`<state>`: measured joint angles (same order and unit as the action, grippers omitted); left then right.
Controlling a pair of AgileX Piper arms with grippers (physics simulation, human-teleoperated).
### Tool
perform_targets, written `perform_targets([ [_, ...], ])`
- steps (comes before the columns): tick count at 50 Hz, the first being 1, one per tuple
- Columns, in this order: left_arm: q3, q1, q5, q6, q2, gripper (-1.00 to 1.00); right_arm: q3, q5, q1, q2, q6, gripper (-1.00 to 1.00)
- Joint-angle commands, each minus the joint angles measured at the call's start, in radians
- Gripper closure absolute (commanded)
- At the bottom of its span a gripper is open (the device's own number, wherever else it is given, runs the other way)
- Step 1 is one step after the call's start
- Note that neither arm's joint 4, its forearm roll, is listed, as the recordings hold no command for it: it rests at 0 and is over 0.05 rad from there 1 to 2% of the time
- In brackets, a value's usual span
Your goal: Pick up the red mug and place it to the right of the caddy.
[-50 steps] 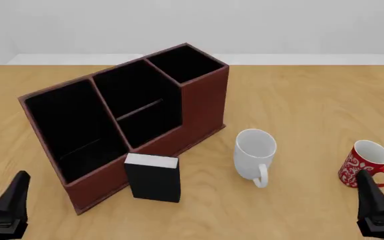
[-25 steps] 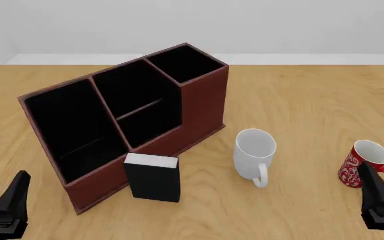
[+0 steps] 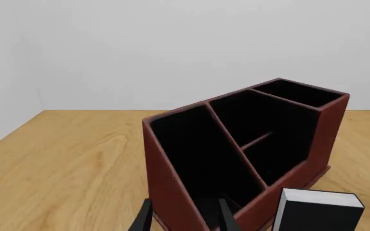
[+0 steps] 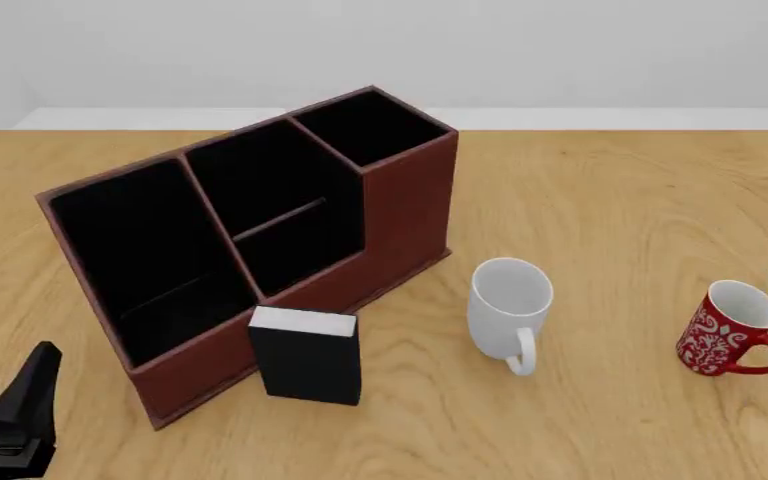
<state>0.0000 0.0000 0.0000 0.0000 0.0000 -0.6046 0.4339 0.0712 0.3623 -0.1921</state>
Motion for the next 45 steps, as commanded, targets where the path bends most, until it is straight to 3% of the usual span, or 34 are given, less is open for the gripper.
perform_targets([
  [1,0.0,0.0,0.0,0.0,0.0,-1.0,-0.148,0.122,0.076,0.13,-0.116,-1.0],
  [5,0.0,0.0,0.0,0.0,0.0,-1.0,-0.157,0.119,0.118,0.166,-0.156,-1.0],
  [17,0.0,0.0,0.0,0.0,0.0,-1.0,-0.136,0.111,0.182,0.235,-0.206,-1.0],
  [45,0.0,0.0,0.0,0.0,0.0,-1.0,-0.171,0.198,0.181,0.304,-0.283,-1.0],
])
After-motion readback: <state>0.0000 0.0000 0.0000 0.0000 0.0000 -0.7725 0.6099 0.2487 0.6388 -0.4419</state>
